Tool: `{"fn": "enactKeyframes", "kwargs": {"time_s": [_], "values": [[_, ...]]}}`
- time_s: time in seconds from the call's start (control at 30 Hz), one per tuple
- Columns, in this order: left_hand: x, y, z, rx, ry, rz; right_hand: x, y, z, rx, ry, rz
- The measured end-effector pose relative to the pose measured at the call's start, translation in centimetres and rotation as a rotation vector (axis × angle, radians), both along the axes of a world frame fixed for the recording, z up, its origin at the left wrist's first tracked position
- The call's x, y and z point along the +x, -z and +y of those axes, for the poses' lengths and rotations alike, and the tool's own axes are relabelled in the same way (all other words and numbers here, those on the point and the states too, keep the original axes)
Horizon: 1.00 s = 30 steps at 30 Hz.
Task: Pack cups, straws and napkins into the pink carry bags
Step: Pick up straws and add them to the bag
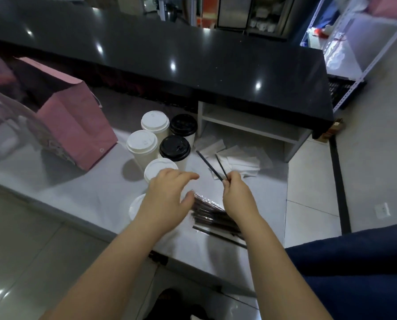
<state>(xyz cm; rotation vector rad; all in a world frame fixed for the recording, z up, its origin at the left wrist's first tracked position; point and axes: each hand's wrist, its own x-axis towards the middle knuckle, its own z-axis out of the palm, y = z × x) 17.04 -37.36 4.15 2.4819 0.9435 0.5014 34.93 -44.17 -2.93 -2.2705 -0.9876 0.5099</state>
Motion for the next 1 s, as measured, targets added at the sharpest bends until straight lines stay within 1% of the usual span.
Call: {"fn": "enactKeyframes", "kwargs": {"time_s": [0.1,0.13,0.23,0.3,0.37,0.47,0.6,0.73,0.9,1.0], "values": [[-1.9,-1.0,2.2,0.021,-0.099,-0.023,-1.9,-1.7,2.1,0.149,-0.051,0.265],[-2.8,-1.2,2.7,0.023,-0.132,-0.018,-2.7,-2.2,2.8,0.189,-0.063,0.320],[-6.2,-1.5,4.2,0.020,-0.220,0.005,-5.6,-3.9,5.2,0.279,-0.135,0.427],[-9.0,-1.6,5.4,0.034,-0.260,-0.001,-8.0,-5.0,6.9,0.316,-0.203,0.549],[-12.0,-1.7,6.7,0.058,-0.296,-0.018,-10.6,-6.0,8.7,0.324,-0.268,0.657],[-16.8,-2.0,9.6,0.091,-0.358,-0.030,-15.2,-7.7,11.6,0.343,-0.330,0.743],[-23.1,-2.8,14.5,0.127,-0.364,-0.019,-21.7,-9.5,16.1,0.353,-0.374,0.782],[-29.0,-3.9,20.3,0.151,-0.332,-0.053,-28.0,-11.3,21.1,0.409,-0.305,0.827],[-33.0,-5.1,27.2,0.169,-0.283,-0.114,-32.9,-12.7,25.5,0.474,-0.153,0.715],[-33.1,-5.7,30.7,0.167,-0.230,-0.139,-33.3,-14.0,27.8,0.490,-0.136,0.665]]}}
